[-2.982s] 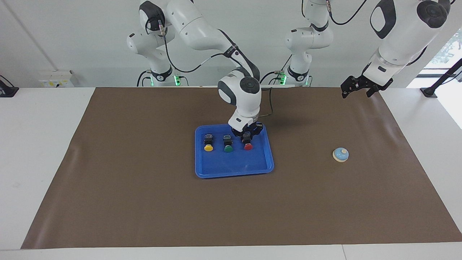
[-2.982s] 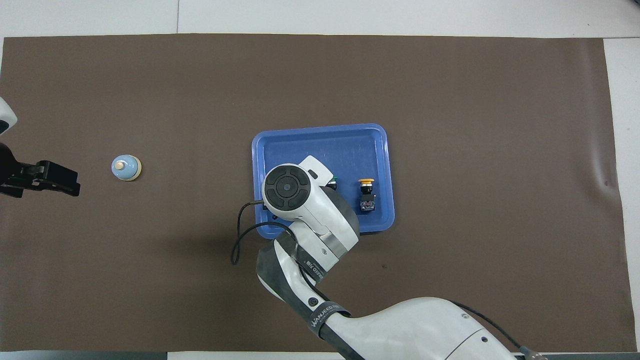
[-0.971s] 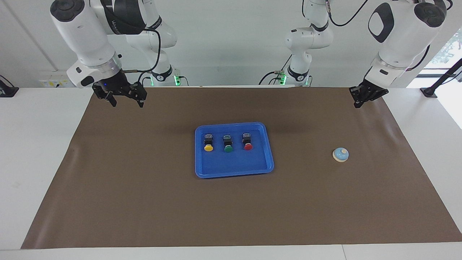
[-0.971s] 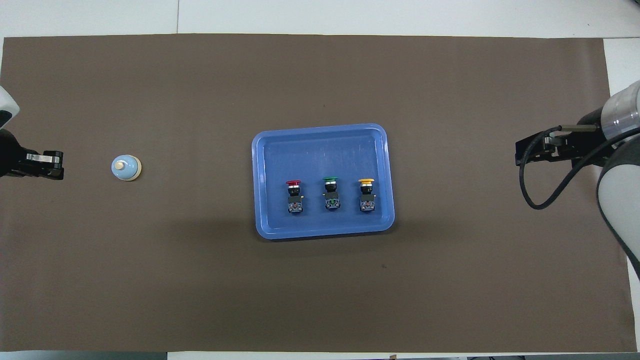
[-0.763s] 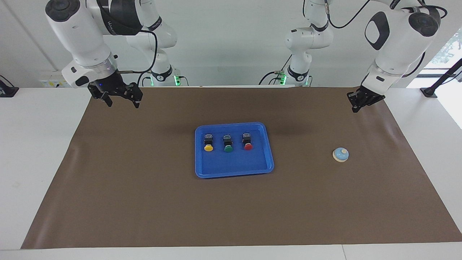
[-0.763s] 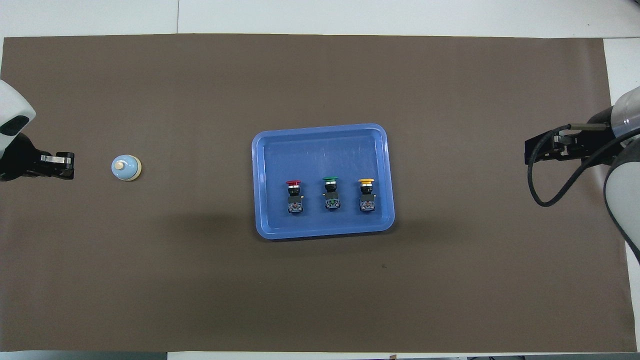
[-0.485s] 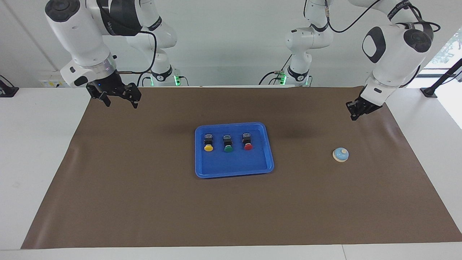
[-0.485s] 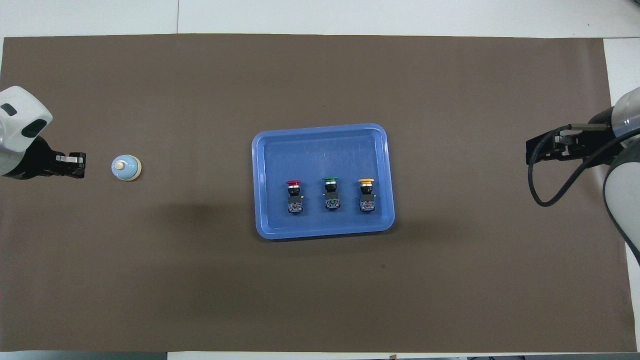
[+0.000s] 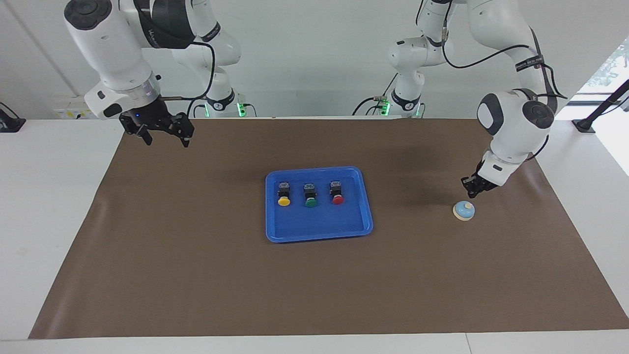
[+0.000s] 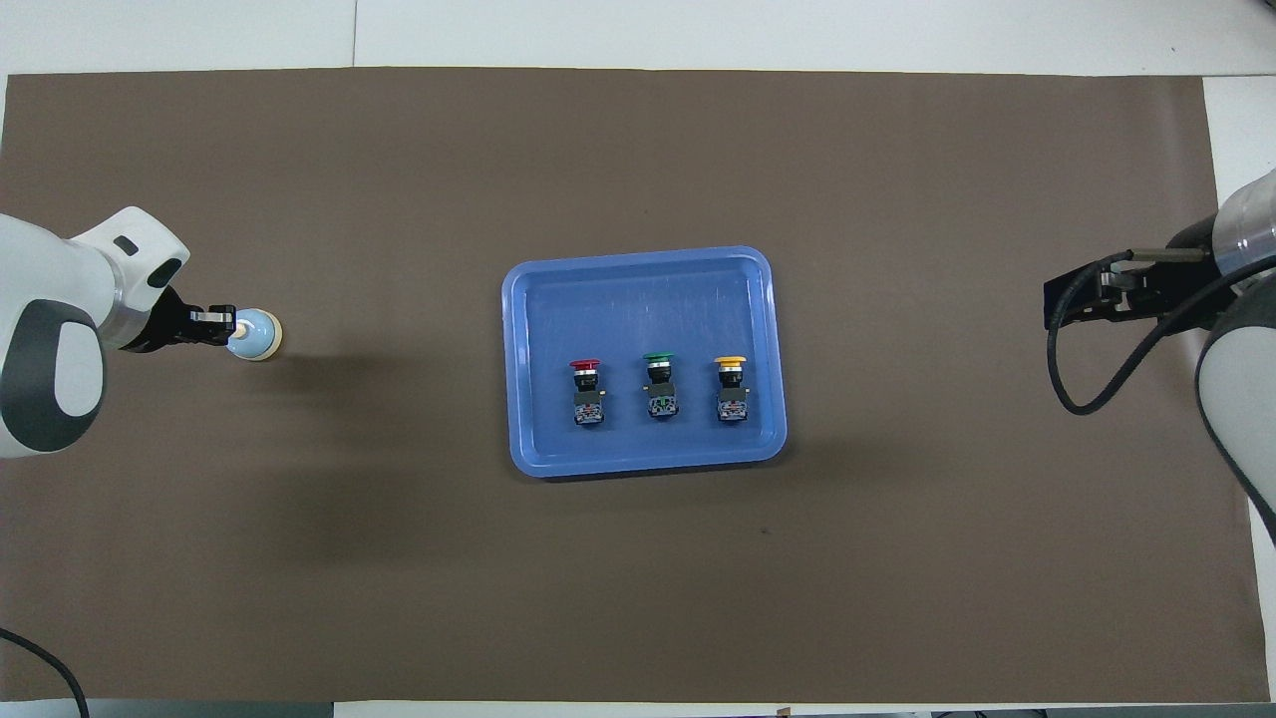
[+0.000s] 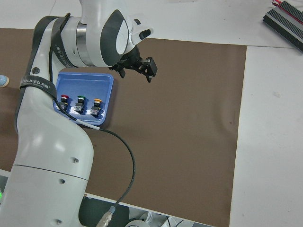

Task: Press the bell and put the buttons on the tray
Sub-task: 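Move the left gripper onto the white bell and press it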

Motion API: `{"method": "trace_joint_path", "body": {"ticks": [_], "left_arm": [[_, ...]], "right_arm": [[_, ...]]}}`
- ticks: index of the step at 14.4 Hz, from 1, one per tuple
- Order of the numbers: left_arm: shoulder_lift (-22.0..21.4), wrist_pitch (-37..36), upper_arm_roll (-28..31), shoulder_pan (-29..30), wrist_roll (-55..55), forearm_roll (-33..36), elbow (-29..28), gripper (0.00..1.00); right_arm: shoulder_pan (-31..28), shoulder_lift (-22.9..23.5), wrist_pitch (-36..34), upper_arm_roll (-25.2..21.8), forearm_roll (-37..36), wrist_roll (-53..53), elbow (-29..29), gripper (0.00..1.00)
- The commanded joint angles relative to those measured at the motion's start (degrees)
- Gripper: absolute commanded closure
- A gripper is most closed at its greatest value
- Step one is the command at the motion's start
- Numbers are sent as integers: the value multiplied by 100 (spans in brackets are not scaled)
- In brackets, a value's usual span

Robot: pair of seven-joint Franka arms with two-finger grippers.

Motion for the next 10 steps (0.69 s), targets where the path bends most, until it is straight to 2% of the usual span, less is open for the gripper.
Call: {"method": "trace_joint_path", "body": {"ticks": [1,6,8,10], "left_arm": [[83,388,-21,97,30,-48,-125,100],[549,793,-12,98,39,-48,-161,100],[515,514,-12,63,30,-48,-39,100],[392,-108,-12,36,30,-48,303,100]], "right_arm": [[-74,-148,52,49,-65,-50,-174,0],[-74,-148,52,49,-56,-50,-174,0],[-65,-148,52,49,-56,-50,-174,0],[-65,-148,52,49,-65,-50,-174,0]]}}
